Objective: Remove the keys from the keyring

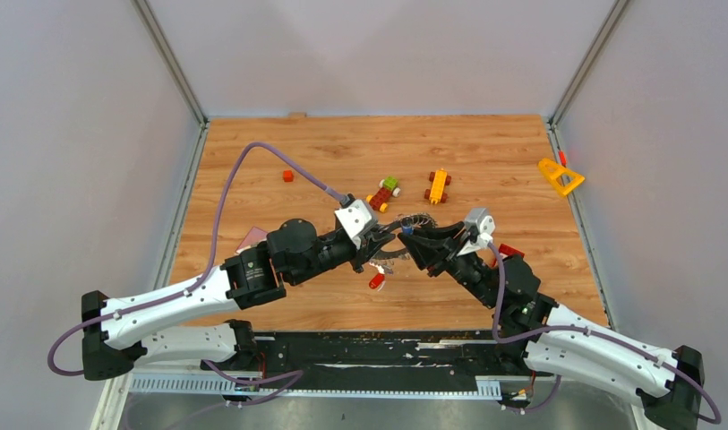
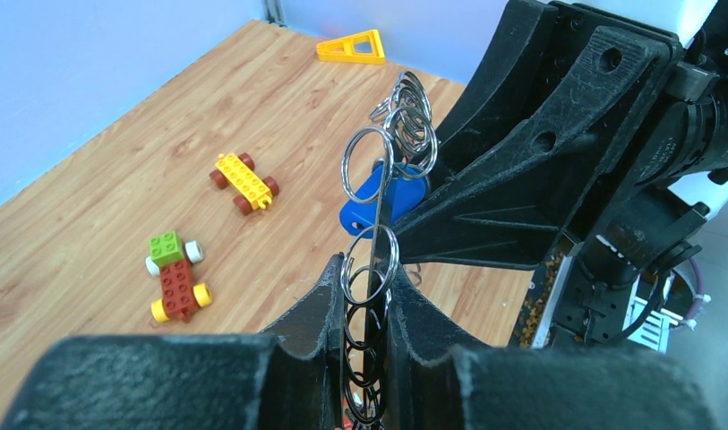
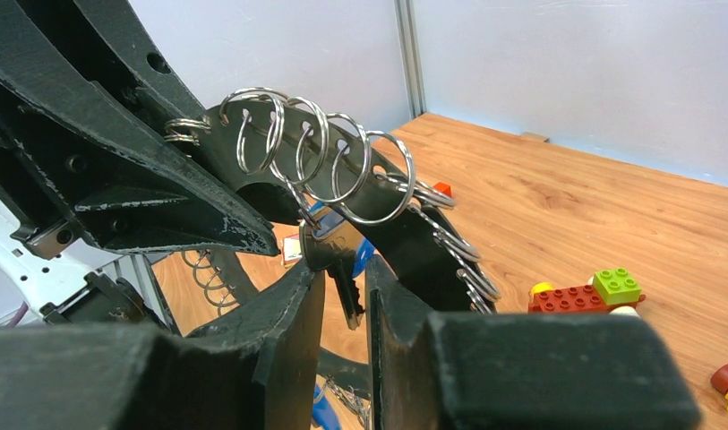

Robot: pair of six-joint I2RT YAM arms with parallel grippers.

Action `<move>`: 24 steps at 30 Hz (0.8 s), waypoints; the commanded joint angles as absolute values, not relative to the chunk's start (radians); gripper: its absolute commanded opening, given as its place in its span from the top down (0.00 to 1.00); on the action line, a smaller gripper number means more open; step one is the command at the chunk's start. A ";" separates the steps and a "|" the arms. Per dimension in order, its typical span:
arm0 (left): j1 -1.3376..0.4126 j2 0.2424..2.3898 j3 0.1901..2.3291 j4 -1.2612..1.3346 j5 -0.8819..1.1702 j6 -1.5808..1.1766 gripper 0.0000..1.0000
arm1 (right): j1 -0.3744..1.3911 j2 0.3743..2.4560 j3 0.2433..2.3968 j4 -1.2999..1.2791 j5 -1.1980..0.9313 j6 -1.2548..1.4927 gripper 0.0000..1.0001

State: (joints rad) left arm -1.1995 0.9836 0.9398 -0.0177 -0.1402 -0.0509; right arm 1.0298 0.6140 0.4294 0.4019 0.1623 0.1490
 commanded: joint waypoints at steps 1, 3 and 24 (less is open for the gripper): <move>-1.215 0.967 0.941 0.053 -0.087 -0.077 1.00 | 1.023 0.608 0.470 0.441 0.185 0.164 0.75; -1.216 0.967 0.938 0.054 -0.089 -0.077 1.00 | 1.021 0.603 0.468 0.446 0.177 0.166 0.69; -1.215 0.980 0.933 0.059 -0.133 -0.086 1.00 | 1.022 0.518 0.431 0.508 0.220 0.133 0.60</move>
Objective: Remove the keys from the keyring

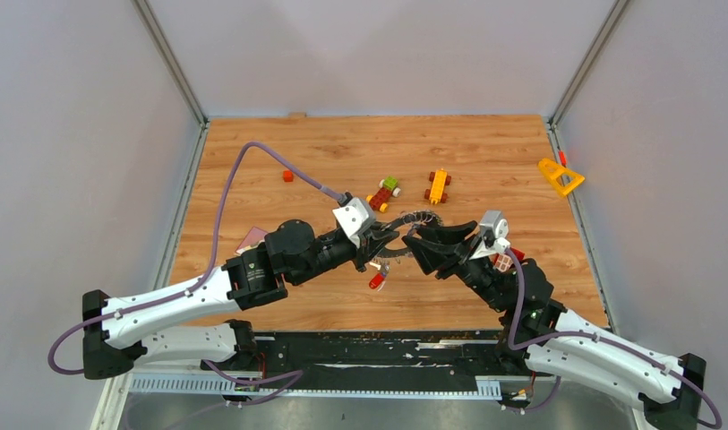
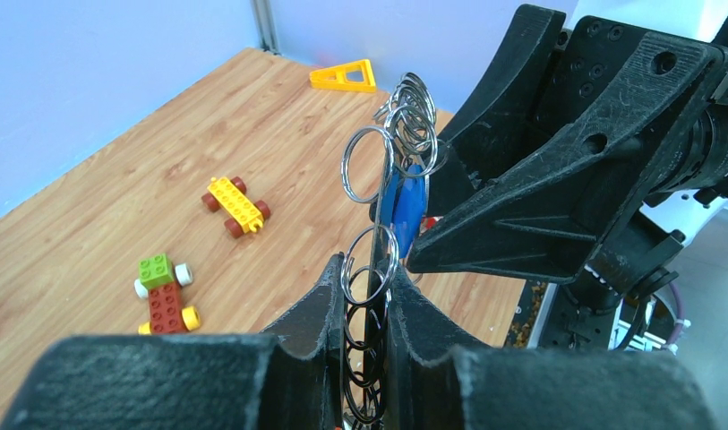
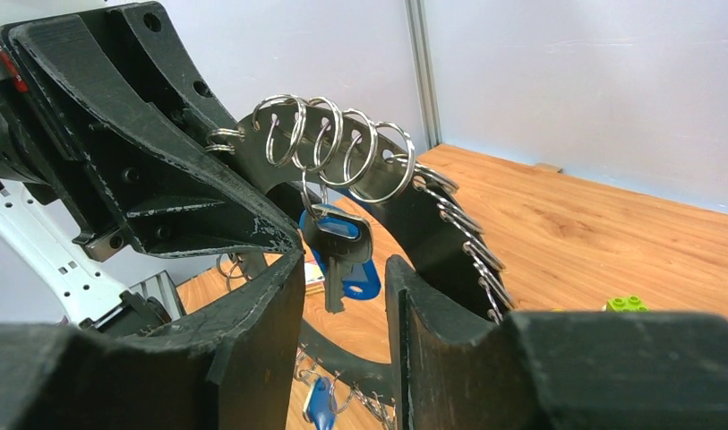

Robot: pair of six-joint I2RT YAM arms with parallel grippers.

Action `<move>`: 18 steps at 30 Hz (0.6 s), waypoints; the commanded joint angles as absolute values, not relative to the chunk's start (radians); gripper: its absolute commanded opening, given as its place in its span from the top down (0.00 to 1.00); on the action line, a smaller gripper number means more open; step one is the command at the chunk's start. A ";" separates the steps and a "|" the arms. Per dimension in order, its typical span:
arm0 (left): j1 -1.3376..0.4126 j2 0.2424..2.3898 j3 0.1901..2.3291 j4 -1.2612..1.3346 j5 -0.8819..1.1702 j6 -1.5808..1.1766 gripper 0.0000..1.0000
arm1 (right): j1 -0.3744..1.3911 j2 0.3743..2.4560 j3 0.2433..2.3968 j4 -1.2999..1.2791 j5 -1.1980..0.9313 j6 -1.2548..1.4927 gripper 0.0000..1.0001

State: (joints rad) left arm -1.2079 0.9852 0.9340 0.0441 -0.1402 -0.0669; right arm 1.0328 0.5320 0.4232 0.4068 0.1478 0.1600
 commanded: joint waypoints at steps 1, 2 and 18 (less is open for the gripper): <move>-1.216 0.984 0.935 0.059 -0.130 -0.087 1.00 | 1.022 0.524 0.435 0.513 0.206 0.129 0.60; -1.216 0.986 0.936 0.060 -0.126 -0.088 1.00 | 1.021 0.531 0.437 0.518 0.190 0.125 0.60; -1.216 0.987 0.937 0.057 -0.115 -0.087 1.00 | 1.022 0.589 0.468 0.544 0.098 0.131 0.70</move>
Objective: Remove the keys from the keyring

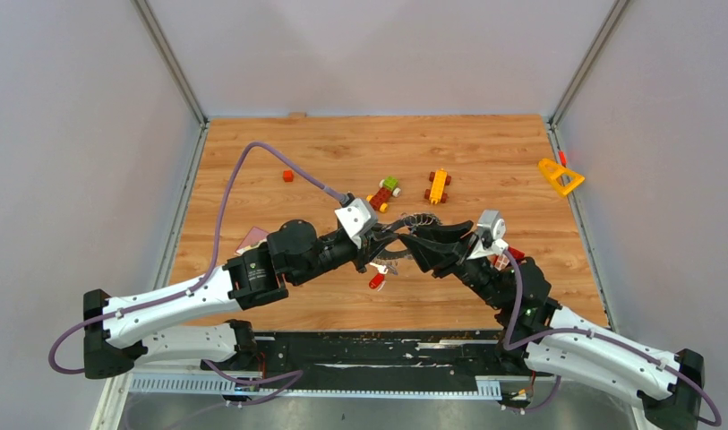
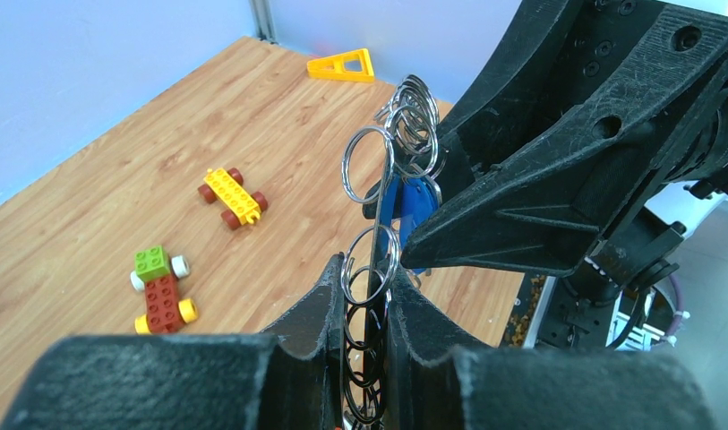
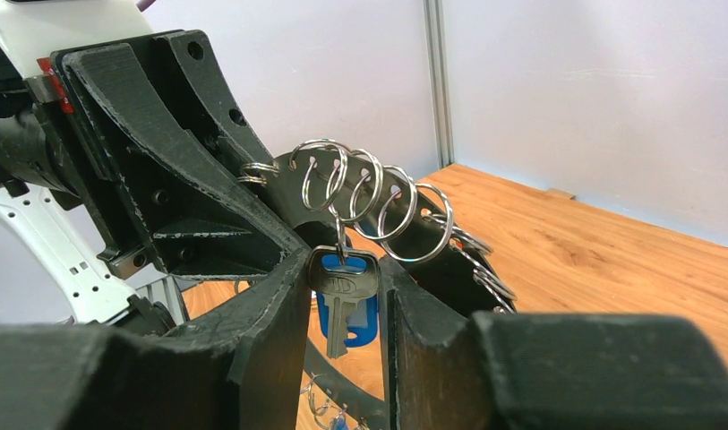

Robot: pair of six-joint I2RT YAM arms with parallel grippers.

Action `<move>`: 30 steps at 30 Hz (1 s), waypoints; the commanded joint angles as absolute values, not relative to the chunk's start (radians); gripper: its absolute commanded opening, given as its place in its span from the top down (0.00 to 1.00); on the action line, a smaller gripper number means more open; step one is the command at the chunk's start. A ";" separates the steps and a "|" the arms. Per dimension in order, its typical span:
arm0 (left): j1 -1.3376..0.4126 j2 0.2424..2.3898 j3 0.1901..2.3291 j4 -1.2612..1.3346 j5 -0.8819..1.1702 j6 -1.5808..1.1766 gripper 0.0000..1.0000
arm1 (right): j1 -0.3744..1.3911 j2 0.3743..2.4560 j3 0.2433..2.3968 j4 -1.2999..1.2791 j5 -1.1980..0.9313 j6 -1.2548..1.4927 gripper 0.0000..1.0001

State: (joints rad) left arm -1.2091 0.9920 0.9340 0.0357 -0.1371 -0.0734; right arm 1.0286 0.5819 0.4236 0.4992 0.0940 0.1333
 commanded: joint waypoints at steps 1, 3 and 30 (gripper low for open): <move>-1.216 0.987 0.938 0.056 -0.114 -0.087 1.00 | 1.022 0.594 0.471 0.537 0.103 0.133 0.71; -1.216 0.985 0.937 0.057 -0.111 -0.087 1.00 | 1.022 0.598 0.475 0.525 0.112 0.140 0.78; -1.215 0.930 0.917 0.048 -0.217 -0.083 1.00 | 1.022 0.470 0.424 0.404 0.054 0.141 0.63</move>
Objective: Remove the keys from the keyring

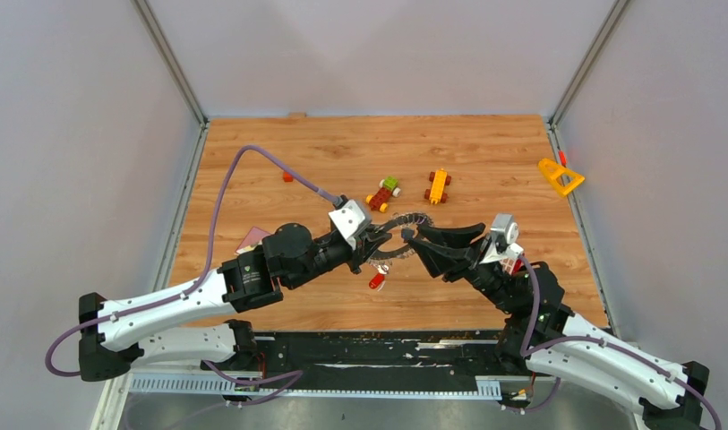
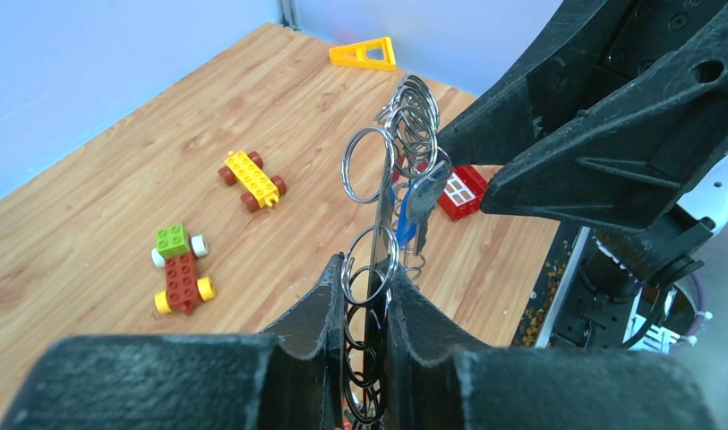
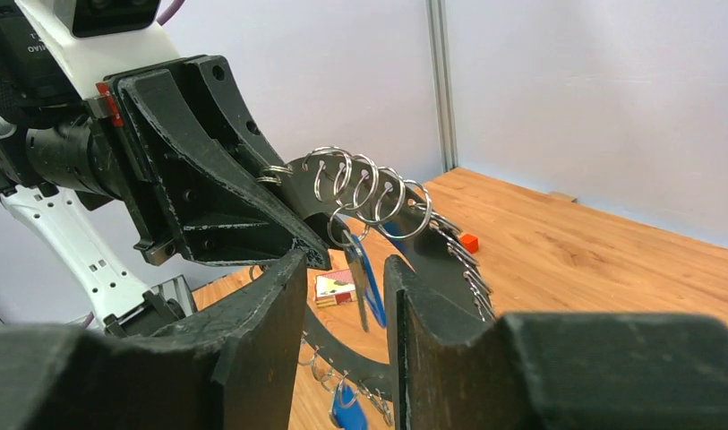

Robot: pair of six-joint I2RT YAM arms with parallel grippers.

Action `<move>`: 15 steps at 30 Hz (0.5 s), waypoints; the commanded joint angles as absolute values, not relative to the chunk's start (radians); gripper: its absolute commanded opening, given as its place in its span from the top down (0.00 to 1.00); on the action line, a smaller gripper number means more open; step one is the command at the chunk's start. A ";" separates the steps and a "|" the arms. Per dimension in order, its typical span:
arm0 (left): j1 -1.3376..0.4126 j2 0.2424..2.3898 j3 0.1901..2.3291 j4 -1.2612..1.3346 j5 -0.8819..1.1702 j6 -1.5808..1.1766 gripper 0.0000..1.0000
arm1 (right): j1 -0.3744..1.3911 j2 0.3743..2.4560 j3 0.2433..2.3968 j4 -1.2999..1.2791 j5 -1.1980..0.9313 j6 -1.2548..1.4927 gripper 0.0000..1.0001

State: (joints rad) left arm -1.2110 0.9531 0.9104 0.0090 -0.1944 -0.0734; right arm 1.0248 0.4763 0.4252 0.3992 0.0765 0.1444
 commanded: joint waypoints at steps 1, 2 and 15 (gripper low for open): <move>-1.216 0.931 0.917 0.049 -0.218 -0.083 1.00 | 1.022 0.471 0.425 0.403 0.048 0.143 0.65; -1.216 0.930 0.917 0.048 -0.217 -0.083 1.00 | 1.021 0.472 0.426 0.403 0.045 0.142 0.67; -1.216 0.932 0.926 0.047 -0.150 -0.081 1.00 | 1.022 0.545 0.436 0.426 0.028 0.133 0.64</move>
